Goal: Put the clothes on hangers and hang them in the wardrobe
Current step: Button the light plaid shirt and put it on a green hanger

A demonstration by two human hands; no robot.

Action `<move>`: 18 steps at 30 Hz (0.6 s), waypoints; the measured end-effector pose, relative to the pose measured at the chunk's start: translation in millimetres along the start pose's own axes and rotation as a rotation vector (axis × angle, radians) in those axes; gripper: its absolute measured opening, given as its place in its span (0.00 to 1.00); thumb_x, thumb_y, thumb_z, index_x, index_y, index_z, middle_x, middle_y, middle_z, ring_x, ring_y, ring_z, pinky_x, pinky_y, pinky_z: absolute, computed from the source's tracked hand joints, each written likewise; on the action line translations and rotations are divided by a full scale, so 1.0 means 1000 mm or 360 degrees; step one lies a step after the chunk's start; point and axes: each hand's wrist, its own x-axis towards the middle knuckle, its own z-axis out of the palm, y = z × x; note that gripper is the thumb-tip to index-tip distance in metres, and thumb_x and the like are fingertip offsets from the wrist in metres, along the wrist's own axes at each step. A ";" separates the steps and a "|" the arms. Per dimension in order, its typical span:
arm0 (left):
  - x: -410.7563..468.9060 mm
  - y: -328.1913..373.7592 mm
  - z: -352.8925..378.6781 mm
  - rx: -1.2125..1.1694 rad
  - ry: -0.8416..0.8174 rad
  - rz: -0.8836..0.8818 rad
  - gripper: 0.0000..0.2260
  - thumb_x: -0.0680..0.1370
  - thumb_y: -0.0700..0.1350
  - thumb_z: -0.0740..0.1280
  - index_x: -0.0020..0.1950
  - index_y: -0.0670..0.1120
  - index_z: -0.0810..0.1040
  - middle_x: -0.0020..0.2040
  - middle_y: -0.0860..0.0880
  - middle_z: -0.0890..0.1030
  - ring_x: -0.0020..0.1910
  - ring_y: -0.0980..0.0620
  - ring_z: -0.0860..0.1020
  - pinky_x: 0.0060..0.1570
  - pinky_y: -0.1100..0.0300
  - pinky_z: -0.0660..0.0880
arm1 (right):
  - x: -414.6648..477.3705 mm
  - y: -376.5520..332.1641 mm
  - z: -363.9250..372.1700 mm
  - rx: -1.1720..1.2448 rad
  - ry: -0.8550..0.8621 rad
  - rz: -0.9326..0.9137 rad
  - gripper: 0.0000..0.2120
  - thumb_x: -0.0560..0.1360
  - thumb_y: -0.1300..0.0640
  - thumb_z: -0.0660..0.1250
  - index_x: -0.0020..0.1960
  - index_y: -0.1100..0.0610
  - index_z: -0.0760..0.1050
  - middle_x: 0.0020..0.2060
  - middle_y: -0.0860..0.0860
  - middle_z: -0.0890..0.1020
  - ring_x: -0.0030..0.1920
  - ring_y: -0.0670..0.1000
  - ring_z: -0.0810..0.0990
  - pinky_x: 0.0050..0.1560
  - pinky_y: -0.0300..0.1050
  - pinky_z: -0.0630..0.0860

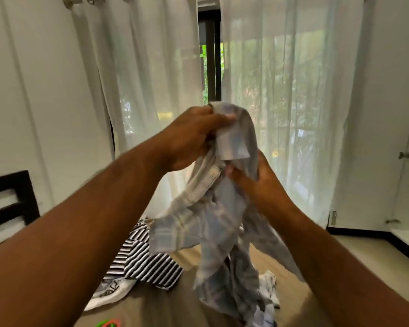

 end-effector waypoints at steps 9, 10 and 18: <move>-0.037 -0.105 -0.010 0.0626 -0.0258 -0.0167 0.12 0.78 0.50 0.70 0.60 0.58 0.74 0.55 0.57 0.79 0.53 0.60 0.80 0.43 0.67 0.76 | -0.010 -0.006 -0.031 0.0869 -0.0323 -0.0015 0.14 0.70 0.53 0.69 0.55 0.53 0.83 0.49 0.53 0.87 0.50 0.52 0.86 0.47 0.44 0.82; -0.039 -0.122 -0.001 0.0604 -0.0416 -0.0226 0.14 0.78 0.48 0.70 0.61 0.61 0.72 0.57 0.60 0.77 0.54 0.67 0.78 0.44 0.72 0.75 | -0.011 -0.008 -0.034 0.0900 -0.0353 -0.0007 0.14 0.67 0.51 0.71 0.52 0.51 0.86 0.49 0.53 0.87 0.49 0.52 0.87 0.46 0.44 0.83; -0.034 -0.157 0.037 0.0604 -0.0193 -0.0183 0.13 0.82 0.51 0.65 0.57 0.43 0.81 0.53 0.43 0.84 0.51 0.46 0.84 0.54 0.45 0.82 | -0.018 -0.017 -0.062 0.0655 -0.0206 0.0095 0.10 0.82 0.59 0.60 0.57 0.56 0.80 0.50 0.53 0.87 0.51 0.53 0.86 0.49 0.47 0.83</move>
